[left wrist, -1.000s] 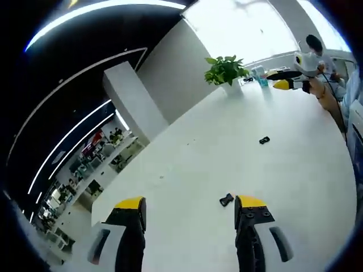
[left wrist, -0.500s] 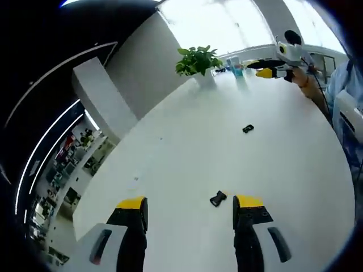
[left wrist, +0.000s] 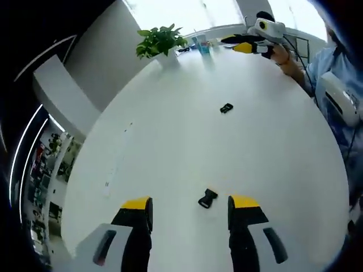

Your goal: Snap the two parts of the plastic buckle together until the buckle closes and remains connected.

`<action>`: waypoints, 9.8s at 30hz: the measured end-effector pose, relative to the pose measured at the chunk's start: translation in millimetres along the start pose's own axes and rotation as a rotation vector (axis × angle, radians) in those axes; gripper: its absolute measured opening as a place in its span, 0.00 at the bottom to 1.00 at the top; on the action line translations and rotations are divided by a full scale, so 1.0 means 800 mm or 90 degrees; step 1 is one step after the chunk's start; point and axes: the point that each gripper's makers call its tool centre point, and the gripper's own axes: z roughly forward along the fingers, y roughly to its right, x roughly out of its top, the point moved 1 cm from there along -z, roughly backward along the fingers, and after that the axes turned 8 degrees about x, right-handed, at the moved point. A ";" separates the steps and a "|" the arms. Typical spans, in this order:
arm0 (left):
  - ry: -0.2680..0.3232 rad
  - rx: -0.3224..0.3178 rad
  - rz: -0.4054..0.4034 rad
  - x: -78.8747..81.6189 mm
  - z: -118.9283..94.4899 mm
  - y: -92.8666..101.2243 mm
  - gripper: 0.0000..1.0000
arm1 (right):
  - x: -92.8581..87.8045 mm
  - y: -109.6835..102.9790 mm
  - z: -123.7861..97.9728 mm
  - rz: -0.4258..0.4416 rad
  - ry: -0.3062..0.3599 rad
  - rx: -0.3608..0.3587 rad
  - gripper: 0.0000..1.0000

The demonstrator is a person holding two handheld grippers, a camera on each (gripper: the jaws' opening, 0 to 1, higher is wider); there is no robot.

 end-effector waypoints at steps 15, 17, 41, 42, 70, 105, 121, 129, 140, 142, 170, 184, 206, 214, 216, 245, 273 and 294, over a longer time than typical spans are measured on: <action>-0.092 -0.104 0.053 -0.009 0.040 0.017 0.33 | -0.011 -0.005 0.007 0.008 -0.021 0.013 0.35; -0.112 -0.120 0.064 -0.016 0.042 0.023 0.29 | -0.011 -0.005 0.007 0.009 -0.022 0.014 0.35; -0.204 -0.190 0.068 -0.023 0.057 0.035 0.20 | -0.014 -0.009 0.010 0.004 -0.027 0.029 0.35; -0.209 -0.193 0.062 -0.023 0.057 0.035 0.19 | -0.014 -0.010 0.010 0.003 -0.027 0.029 0.35; -0.291 -0.239 0.042 -0.022 0.056 0.043 0.11 | -0.014 -0.010 0.012 -0.001 -0.026 0.032 0.34; -0.301 -0.241 0.086 -0.046 0.007 0.104 0.11 | -0.023 -0.007 0.015 0.002 -0.048 0.027 0.34; -0.292 -0.246 0.087 -0.050 -0.011 0.131 0.11 | -0.030 -0.009 0.026 0.018 -0.059 0.044 0.33; -0.298 -0.248 0.096 -0.050 -0.016 0.140 0.11 | -0.029 -0.021 0.041 0.015 -0.093 0.086 0.33; -0.303 -0.250 0.110 -0.048 -0.018 0.143 0.11 | -0.018 -0.042 0.067 0.009 -0.136 0.173 0.34; -0.305 -0.253 0.103 -0.048 -0.017 0.142 0.11 | -0.016 -0.047 0.072 0.011 -0.140 0.187 0.33; -0.330 -0.255 0.102 -0.050 -0.020 0.148 0.11 | -0.093 -0.134 0.124 -0.010 -0.390 0.408 0.30; -0.318 -0.259 0.094 -0.051 -0.022 0.152 0.11 | -0.116 -0.149 0.127 0.022 -0.465 0.459 0.22; -0.319 -0.256 0.070 -0.049 -0.023 0.150 0.15 | -0.117 -0.150 0.133 0.012 -0.493 0.541 0.12; -0.322 -0.237 0.023 -0.051 -0.020 0.143 0.14 | -0.117 -0.150 0.133 0.000 -0.490 0.557 0.12; -0.317 -0.234 0.040 -0.051 -0.019 0.142 0.13 | -0.116 -0.151 0.132 -0.011 -0.490 0.572 0.12; -0.315 -0.227 0.032 -0.063 -0.021 0.133 0.11 | -0.113 -0.160 0.101 -0.107 -0.520 0.640 0.10; -0.309 -0.218 0.007 -0.055 -0.026 0.149 0.11 | -0.113 -0.149 0.036 -0.122 -0.511 0.658 0.10; -0.300 -0.219 -0.004 -0.055 -0.040 0.169 0.11 | -0.108 -0.150 0.007 -0.161 -0.505 0.683 0.10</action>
